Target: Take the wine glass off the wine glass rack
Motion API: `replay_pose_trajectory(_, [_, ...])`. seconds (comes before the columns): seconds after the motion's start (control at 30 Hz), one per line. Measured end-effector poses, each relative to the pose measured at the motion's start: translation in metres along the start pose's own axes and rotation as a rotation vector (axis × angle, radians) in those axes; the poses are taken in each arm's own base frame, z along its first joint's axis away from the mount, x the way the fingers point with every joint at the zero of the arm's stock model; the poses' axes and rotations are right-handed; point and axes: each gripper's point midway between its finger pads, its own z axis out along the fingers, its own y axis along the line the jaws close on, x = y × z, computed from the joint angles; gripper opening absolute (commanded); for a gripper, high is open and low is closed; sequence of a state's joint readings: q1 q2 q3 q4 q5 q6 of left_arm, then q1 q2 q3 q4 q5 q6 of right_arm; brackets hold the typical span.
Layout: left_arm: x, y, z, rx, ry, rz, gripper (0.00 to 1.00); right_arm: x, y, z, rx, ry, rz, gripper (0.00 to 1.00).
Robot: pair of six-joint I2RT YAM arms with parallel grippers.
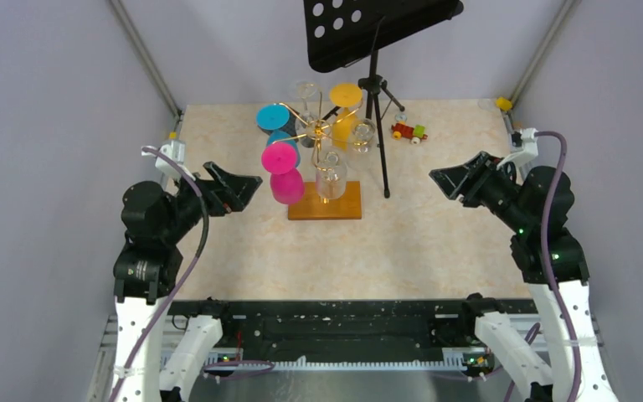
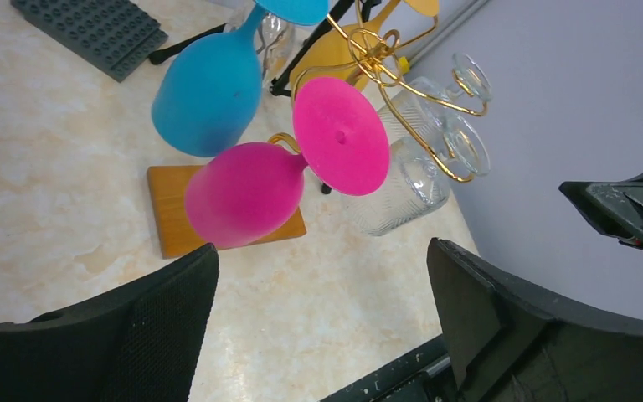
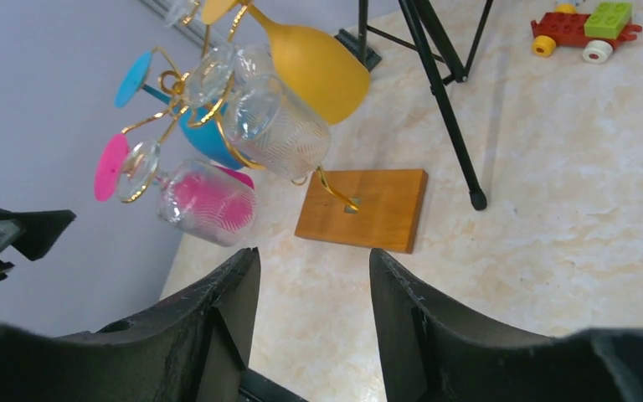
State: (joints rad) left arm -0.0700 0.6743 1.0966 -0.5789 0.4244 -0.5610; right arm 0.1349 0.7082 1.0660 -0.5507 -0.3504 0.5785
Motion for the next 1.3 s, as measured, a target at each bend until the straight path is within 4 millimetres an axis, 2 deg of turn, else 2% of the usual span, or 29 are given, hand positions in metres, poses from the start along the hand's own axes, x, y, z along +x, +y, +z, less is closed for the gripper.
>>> replay_pose_trajectory(0.07, [-0.001, -0.004, 0.000, 0.020, -0.005, -0.012, 0.98, -0.002, 0.005, -0.004, -0.018, -0.018, 0.003, 0.68])
replay_pose_trajectory(0.17, [0.000, -0.012, -0.001, 0.065, -0.011, -0.014, 0.98, -0.004, 0.010, -0.010, -0.039, -0.036, 0.011, 0.75])
replay_pose_trajectory(0.37, [0.010, -0.030, -0.004, 0.207, 0.017, 0.021, 0.98, -0.006, 0.015, -0.011, -0.084, -0.088, 0.017, 0.78])
replay_pose_trajectory(0.5, [0.011, -0.027, -0.001, 0.203, 0.010, 0.033, 0.98, -0.005, 0.013, -0.002, -0.104, -0.107, 0.047, 0.81])
replay_pose_trajectory(0.63, [0.001, -0.015, 0.004, 0.134, -0.045, 0.030, 0.97, -0.006, 0.010, 0.006, -0.130, -0.149, 0.078, 0.83])
replay_pose_trajectory(0.8, [-0.010, -0.009, 0.013, 0.107, -0.099, -0.038, 0.96, -0.005, 0.003, 0.013, -0.147, -0.200, 0.131, 0.82])
replay_pose_trajectory(0.87, [-0.012, -0.008, 0.019, 0.116, -0.118, -0.088, 0.93, -0.008, 0.005, 0.013, -0.157, -0.217, 0.151, 0.77])
replay_pose_trajectory(0.97, [-0.013, -0.005, 0.028, 0.116, -0.129, -0.189, 0.78, -0.013, 0.009, 0.011, -0.172, -0.236, 0.175, 0.65])
replay_pose_trajectory(1.07, [-0.016, 0.003, 0.035, 0.072, -0.134, -0.299, 0.67, -0.014, 0.009, 0.010, -0.180, -0.255, 0.192, 0.62])
replay_pose_trajectory(1.17, [-0.016, 0.012, 0.042, 0.024, -0.130, -0.377, 0.63, -0.011, 0.004, 0.008, -0.172, -0.274, 0.211, 0.62])
replay_pose_trajectory(1.3, [-0.013, 0.019, 0.053, -0.004, -0.108, -0.450, 0.61, -0.007, -0.003, 0.011, -0.153, -0.273, 0.230, 0.61])
